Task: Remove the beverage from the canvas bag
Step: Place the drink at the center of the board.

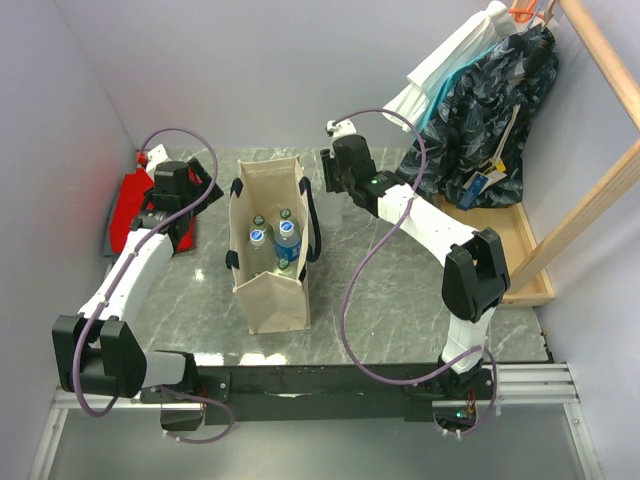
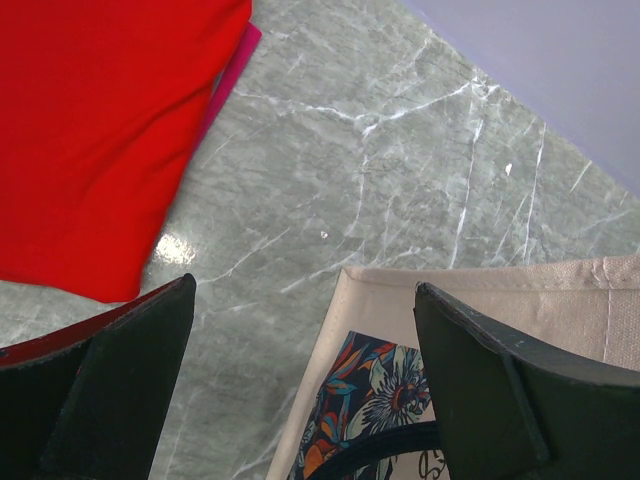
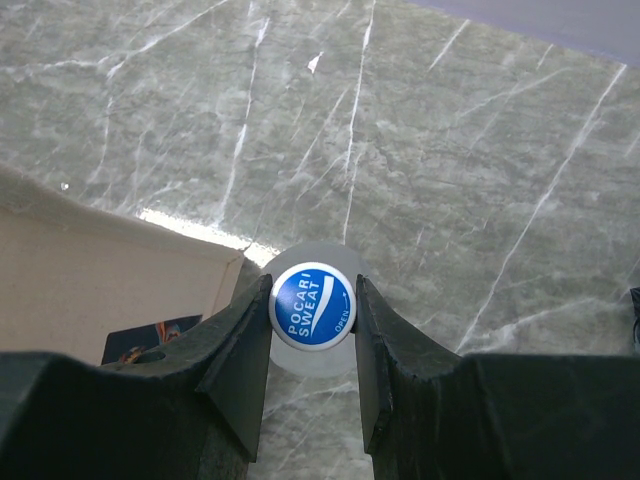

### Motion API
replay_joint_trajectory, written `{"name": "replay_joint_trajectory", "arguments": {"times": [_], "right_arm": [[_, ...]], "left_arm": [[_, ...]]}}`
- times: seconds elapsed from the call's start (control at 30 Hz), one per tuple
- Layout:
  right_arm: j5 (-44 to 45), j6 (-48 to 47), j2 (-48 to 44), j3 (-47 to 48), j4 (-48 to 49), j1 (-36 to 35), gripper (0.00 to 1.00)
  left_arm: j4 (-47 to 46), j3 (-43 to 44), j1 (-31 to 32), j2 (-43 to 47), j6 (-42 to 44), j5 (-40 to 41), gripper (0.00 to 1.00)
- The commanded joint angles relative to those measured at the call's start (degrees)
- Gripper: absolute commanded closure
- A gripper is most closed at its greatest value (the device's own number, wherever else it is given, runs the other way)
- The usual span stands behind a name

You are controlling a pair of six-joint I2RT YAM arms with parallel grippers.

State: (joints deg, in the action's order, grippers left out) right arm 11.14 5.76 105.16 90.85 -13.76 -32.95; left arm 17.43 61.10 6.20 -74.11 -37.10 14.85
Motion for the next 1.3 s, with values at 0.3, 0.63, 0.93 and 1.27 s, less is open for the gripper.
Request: {"name": "replay_joint_trajectory", "arguments": {"times": [0.3, 0.63, 0.93, 1.27], "right_arm": [[0.5, 0.9, -2.0, 3.8, 3.6, 0.3, 0.57], [1.7, 0.5, -2.9, 3.4, 3.7, 0.3, 0.44], [3.1, 0.0, -4.2, 3.2, 3.4, 0.3, 0.43], [5.0, -0.8, -6.0, 6.3, -0.2, 0.2, 0.24]], "left_arm": [[-1.3, 2.1, 0.1, -0.2, 0.5, -0.2, 0.04], [-1.8, 2.3, 0.2, -1.0, 0.2, -1.6, 0.04], [-1.5, 2.2, 0.1, -0.7, 0.1, -0.8, 0.04], [0.4, 2.9, 0.1, -1.2, -0.9, 3.1, 0.04]]}}
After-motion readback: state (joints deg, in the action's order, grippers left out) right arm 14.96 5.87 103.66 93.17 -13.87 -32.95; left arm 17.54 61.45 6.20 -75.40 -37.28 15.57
